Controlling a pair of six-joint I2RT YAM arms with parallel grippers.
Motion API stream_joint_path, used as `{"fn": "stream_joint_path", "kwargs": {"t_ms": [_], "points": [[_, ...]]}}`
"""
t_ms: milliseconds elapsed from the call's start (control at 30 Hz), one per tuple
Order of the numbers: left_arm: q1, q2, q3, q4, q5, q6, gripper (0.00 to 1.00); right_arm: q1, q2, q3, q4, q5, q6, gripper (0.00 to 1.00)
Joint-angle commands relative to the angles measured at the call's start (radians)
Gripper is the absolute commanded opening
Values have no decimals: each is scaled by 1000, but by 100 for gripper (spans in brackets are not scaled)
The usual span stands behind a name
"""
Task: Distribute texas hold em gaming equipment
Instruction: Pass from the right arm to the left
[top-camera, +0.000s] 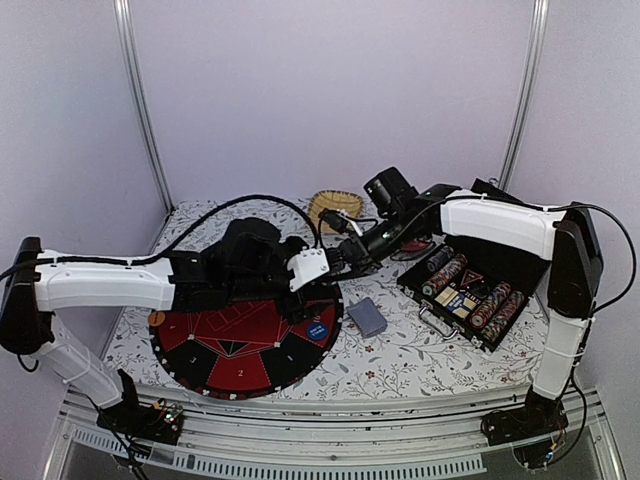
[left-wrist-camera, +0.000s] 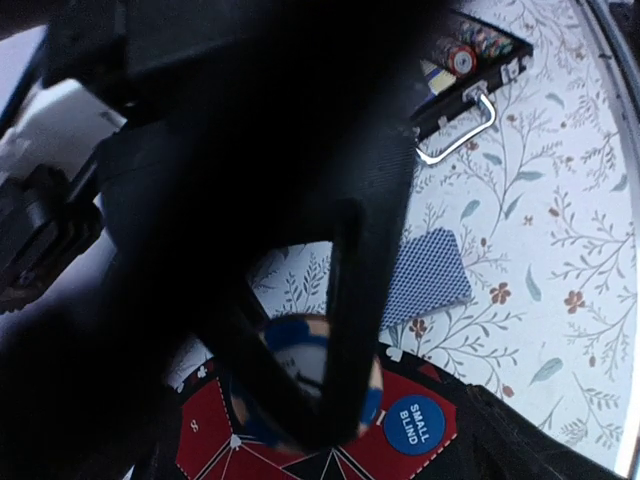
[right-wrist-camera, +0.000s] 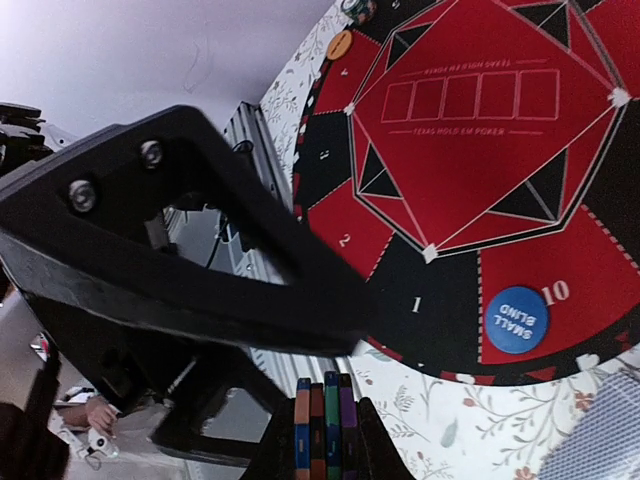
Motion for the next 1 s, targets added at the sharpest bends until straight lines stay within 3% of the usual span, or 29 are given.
{"fn": "stream_joint_path", "kwargs": {"t_ms": [0,133,333,500,633,700,767,967], "points": [[-5,47,43,14,-61,38,95,13,37,-37,140,-137,83,2],[-4,76,68,5,-97,15,73,23,51,-37,159,-145,103,2],[3,102,91,-5,-88,-5,71,23,59,-30,153,-136,103,2],[9,98,88,-27,-66,-7,42,23,53,-29,149,-130,98,2],[25,87,78,-46,-57,-17,41,24,50,-26,143,-125,93,2],[34,80,74,-51,-47,-24,31,23,51,-26,141,-122,93,2],[39,74,68,-43,-51,-33,0,24,52,-24,139,-122,93,2],[44,58,52,-36,-40,-38,0,23,55,-23,148,-126,97,3]]}}
